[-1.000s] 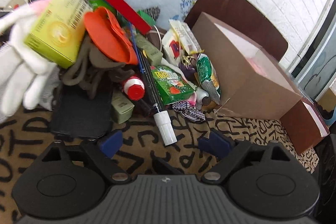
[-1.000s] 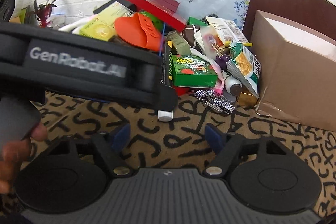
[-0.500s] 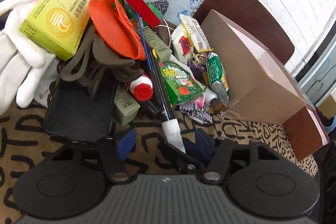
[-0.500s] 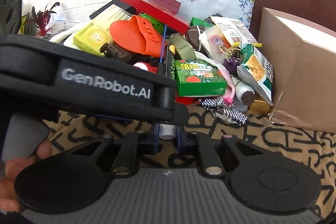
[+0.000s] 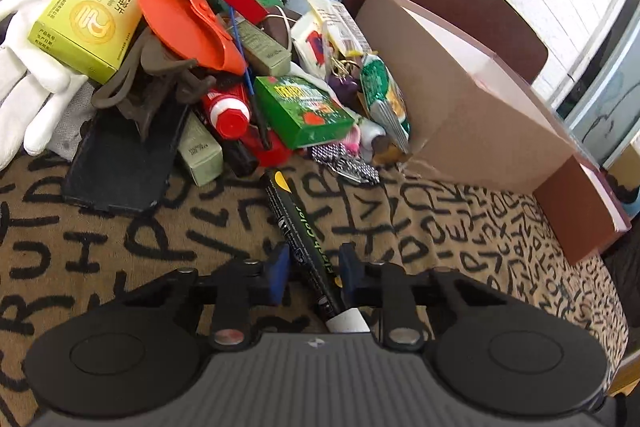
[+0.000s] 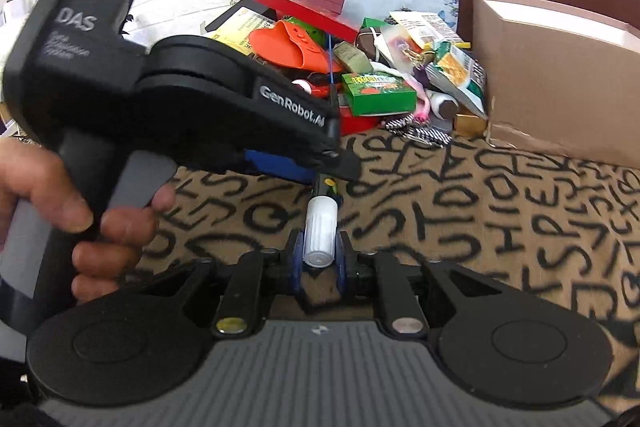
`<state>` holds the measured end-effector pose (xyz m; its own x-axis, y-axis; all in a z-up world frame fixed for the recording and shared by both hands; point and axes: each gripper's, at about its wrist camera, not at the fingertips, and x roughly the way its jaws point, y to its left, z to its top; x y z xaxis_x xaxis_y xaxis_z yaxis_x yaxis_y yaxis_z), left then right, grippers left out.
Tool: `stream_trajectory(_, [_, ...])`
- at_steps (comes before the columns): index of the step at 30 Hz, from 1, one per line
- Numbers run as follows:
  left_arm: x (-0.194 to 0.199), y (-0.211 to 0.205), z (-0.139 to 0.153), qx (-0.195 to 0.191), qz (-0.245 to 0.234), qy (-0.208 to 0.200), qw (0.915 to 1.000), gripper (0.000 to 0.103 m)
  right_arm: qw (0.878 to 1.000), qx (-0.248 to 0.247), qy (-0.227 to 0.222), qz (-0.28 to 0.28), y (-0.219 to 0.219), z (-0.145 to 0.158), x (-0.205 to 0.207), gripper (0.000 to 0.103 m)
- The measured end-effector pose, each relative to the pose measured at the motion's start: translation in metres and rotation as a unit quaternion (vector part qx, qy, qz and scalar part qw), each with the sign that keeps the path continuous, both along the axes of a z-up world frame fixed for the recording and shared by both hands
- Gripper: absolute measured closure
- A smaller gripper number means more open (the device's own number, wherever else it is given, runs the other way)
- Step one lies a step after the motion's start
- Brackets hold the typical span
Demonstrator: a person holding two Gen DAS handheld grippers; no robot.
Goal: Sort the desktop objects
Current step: 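Grasp the black marker with white cap with the right gripper, then carry the marker into the tan box and release it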
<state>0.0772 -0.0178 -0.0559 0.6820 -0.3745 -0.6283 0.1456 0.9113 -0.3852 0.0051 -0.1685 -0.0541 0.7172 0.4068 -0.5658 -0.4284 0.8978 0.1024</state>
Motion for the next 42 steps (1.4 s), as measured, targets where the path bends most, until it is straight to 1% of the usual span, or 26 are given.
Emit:
stream_trajectory(3, [-0.005,-0.001,0.001,-0.006,-0.002,0.007,1.0000,0.076,1.000,0.004,0.002,-0.003,0.000,0.001,0.000,0.086])
stream_trajectory(5, [-0.007,-0.003,0.001,-0.001,-0.005,0.006,1.0000,0.071,1.000,-0.004,-0.004,-0.002,0.003,0.002,0.000,0.085])
stream_trajectory(7, [-0.009,-0.006,0.001,0.006,-0.005,0.003,1.0000,0.070,1.000,-0.010,-0.005,0.002,0.006,0.001,0.000,0.080])
stream_trajectory(11, [-0.011,-0.012,0.002,0.021,-0.015,-0.001,0.9997,0.073,1.000,-0.014,-0.006,-0.003,0.008,0.000,0.006,0.076])
stream_trajectory(13, [-0.010,-0.012,0.002,0.021,-0.013,0.000,0.9997,0.073,1.000,-0.016,-0.006,-0.008,0.010,0.000,0.011,0.067])
stream_trajectory(14, [-0.010,-0.012,0.002,0.020,-0.013,0.000,0.9997,0.073,1.000,-0.016,-0.007,-0.009,0.011,-0.001,0.014,0.065])
stream_trajectory(15, [-0.009,-0.012,0.001,0.019,-0.012,0.000,0.9997,0.069,1.000,-0.018,-0.007,-0.008,0.013,-0.002,0.015,0.065])
stream_trajectory(17, [-0.008,-0.012,0.001,0.020,-0.014,-0.001,0.9997,0.070,1.000,-0.024,-0.009,-0.005,0.015,-0.003,0.017,0.065])
stream_trajectory(18, [-0.008,-0.013,0.001,0.024,-0.015,-0.001,0.9996,0.073,1.000,-0.026,-0.010,-0.002,0.016,-0.003,0.017,0.068])
stream_trajectory(19, [-0.009,-0.013,0.001,0.030,-0.013,-0.001,0.9995,0.077,1.000,-0.027,-0.010,0.003,0.016,-0.003,0.016,0.075])
stream_trajectory(20, [-0.008,-0.013,0.001,0.033,-0.010,0.000,0.9994,0.080,0.999,-0.029,-0.011,0.004,0.016,-0.002,0.015,0.077])
stream_trajectory(21, [-0.008,-0.012,0.001,0.028,-0.009,0.001,0.9996,0.080,0.999,-0.030,-0.011,0.005,0.017,-0.002,0.014,0.079])
stream_trajectory(24, [-0.007,-0.010,-0.001,0.019,-0.003,0.001,0.9998,0.080,1.000,-0.025,-0.008,0.002,0.017,-0.002,0.017,0.079])
stream_trajectory(28, [-0.007,-0.013,-0.001,0.026,-0.004,-0.004,0.9997,0.081,1.000,-0.019,-0.005,-0.003,0.016,-0.003,0.019,0.079])
stream_trajectory(33, [-0.007,-0.012,-0.001,0.019,-0.003,-0.001,0.9998,0.082,1.000,-0.014,-0.006,-0.006,0.016,-0.003,0.018,0.079])
stream_trajectory(42, [-0.015,-0.024,0.012,0.027,-0.005,-0.007,0.9996,0.082,1.000,0.007,-0.012,-0.014,0.004,0.004,0.009,0.080])
